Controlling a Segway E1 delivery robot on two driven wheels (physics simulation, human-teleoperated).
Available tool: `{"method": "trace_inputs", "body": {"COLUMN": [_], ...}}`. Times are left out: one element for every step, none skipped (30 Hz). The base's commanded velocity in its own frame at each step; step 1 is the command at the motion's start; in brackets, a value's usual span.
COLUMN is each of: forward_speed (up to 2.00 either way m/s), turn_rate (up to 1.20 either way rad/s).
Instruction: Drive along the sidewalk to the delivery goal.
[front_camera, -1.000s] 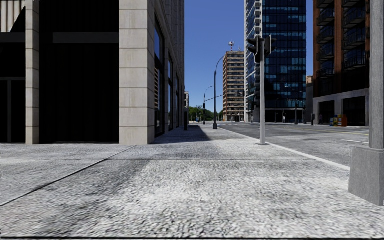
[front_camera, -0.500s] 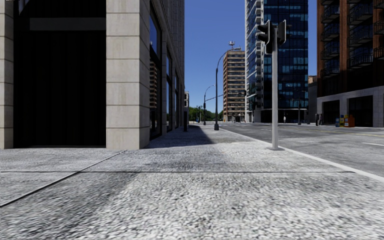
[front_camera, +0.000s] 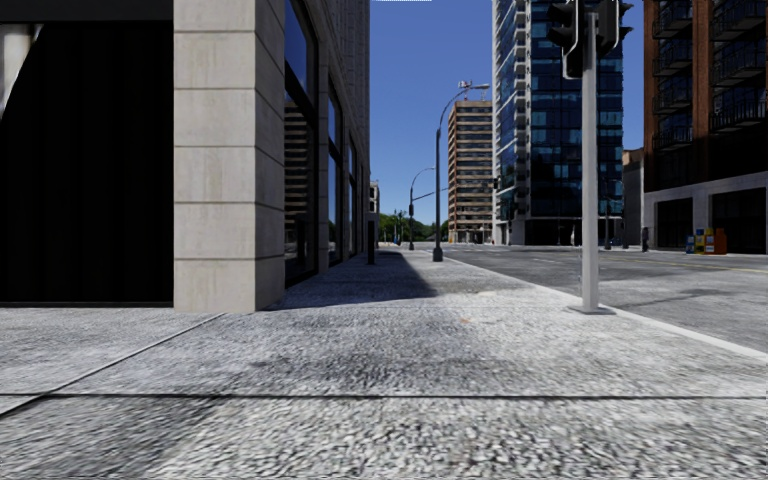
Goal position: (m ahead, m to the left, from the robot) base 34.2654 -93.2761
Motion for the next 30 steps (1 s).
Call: {"method": "trace_inputs", "body": {"forward_speed": [2.0, 2.0, 2.0, 2.0, 2.0, 2.0, 2.0, 2.0, 2.0, 2.0, 2.0, 2.0, 2.0, 2.0, 2.0, 2.0, 2.0, 2.0, 2.0, 2.0, 2.0, 2.0, 2.0, 2.0, 2.0, 2.0, 2.0, 2.0, 2.0, 2.0], "turn_rate": [-0.18, -0.19, -0.2, -0.2, -0.2, -0.2, -0.2, -0.2, -0.2, -0.2, -0.2, -0.2, -0.2, -0.21, -0.21, -0.21, -0.21, -0.21, -0.21, -0.21, -0.21, -0.21, -0.21, -0.18, 0.0, 0.0, 0.0, 0.0, 0.0, 0.0]}}
